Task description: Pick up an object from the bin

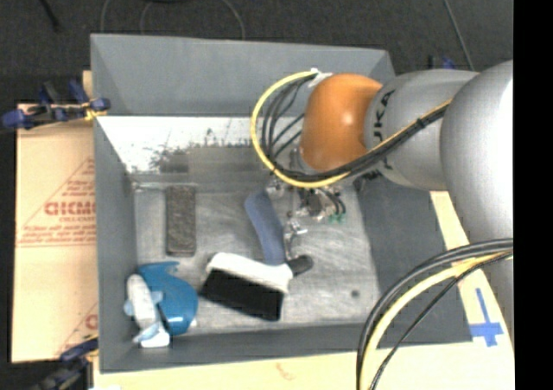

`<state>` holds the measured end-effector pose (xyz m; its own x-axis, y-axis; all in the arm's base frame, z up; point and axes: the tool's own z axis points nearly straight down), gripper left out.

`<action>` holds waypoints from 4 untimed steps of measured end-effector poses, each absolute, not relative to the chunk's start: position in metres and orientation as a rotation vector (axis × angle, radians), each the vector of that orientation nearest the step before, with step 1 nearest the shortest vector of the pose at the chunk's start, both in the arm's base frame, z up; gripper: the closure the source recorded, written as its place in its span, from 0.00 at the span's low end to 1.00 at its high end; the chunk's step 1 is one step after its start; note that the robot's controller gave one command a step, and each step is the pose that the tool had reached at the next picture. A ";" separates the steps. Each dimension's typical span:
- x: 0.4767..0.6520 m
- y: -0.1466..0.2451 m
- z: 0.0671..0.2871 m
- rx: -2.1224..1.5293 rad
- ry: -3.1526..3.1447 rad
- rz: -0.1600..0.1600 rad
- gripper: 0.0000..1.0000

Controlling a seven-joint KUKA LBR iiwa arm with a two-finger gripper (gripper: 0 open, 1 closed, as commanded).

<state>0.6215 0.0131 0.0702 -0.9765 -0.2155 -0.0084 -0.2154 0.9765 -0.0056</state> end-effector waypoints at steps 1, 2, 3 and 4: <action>0.637 0.037 0.128 -0.424 3.103 -0.002 0.00; 0.614 0.046 0.091 -0.046 3.135 0.001 0.00; 0.625 0.041 0.074 -0.450 3.104 0.004 1.00; 0.625 0.041 0.075 -0.450 3.104 0.004 1.00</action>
Offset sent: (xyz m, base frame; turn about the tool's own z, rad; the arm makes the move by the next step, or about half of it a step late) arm -0.0212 0.0409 -0.0002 0.2718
